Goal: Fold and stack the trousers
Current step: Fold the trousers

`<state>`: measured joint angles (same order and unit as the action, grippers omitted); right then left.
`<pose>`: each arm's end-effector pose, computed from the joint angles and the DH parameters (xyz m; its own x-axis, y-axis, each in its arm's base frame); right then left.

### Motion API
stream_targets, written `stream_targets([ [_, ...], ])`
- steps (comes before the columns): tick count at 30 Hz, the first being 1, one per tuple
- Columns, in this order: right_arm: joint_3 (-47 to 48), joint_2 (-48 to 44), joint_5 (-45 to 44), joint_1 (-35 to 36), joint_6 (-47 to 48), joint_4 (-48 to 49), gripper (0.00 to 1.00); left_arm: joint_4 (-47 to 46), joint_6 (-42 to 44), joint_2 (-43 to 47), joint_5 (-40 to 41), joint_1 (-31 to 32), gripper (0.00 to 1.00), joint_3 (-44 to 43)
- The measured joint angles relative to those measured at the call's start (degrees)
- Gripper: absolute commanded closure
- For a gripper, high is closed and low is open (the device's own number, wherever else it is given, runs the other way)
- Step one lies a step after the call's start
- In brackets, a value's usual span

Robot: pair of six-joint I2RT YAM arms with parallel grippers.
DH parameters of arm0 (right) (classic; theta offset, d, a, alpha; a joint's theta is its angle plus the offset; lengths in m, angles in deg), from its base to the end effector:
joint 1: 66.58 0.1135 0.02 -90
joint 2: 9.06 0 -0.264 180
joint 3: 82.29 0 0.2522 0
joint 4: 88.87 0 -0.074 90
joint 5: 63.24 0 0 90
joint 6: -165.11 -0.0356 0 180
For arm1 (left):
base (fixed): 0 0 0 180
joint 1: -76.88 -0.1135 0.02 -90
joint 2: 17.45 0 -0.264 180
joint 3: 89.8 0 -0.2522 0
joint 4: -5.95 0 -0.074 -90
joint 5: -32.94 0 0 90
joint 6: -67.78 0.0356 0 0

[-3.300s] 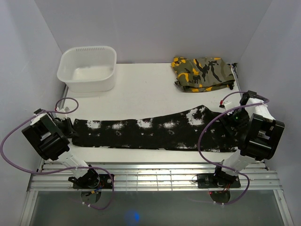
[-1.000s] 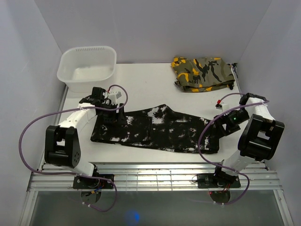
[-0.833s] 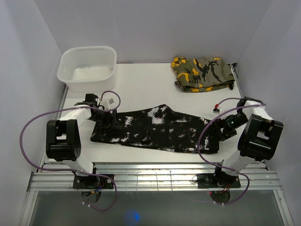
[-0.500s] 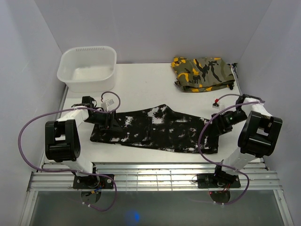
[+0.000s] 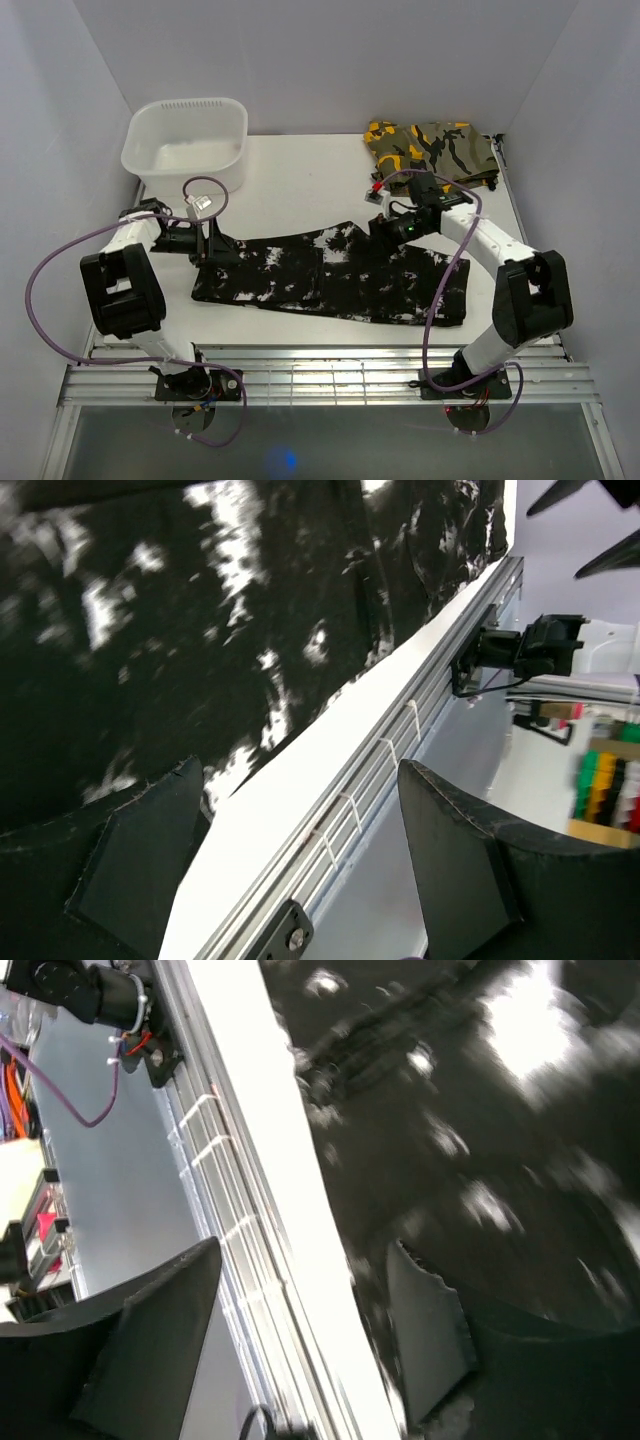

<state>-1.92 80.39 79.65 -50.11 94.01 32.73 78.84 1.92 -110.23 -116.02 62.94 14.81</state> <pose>0.2826 0.1132 0.2495 -0.6878 -0.4071 -0.6010 -0.7259 0.3806 0.5729 0.2723 0.0362 0.2095 -0.9381 -0.0156 -0.3459 0.2799 0.5543 -0.7839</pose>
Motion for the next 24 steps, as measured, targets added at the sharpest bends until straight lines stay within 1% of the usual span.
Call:
stream_targets([
  [3, -1.11, 2.21, -1.05, 6.64, -6.47, 7.74, 0.32, 2.64, 2.47, -3.82, -0.11, -2.97, 0.11, -0.46],
  [7, -3.30, 6.82, -3.02, 10.60, -11.58, 15.34, 0.34, 1.18, 0.72, -4.59, 3.82, -4.17, 0.10, -0.15],
  [12, -4.98, 12.35, -5.97, 11.04, -14.05, 19.28, 0.36, -5.92, -5.49, -1.46, 14.34, -3.96, 0.08, 1.55],
  [16, -6.34, 13.79, -9.14, 10.95, -14.10, 20.22, 0.37, -10.10, -8.26, 0.04, 22.60, -4.04, 0.07, 2.32],
  [21, -6.88, 14.21, -11.08, 10.97, -13.73, 20.44, 0.38, -12.85, -8.81, 2.58, 28.76, -4.28, 0.07, 2.29],
  [24, -6.88, 14.21, -11.19, 10.97, -13.46, 20.44, 0.39, -13.84, -8.57, 6.23, 31.17, -4.33, 0.10, 2.05],
])
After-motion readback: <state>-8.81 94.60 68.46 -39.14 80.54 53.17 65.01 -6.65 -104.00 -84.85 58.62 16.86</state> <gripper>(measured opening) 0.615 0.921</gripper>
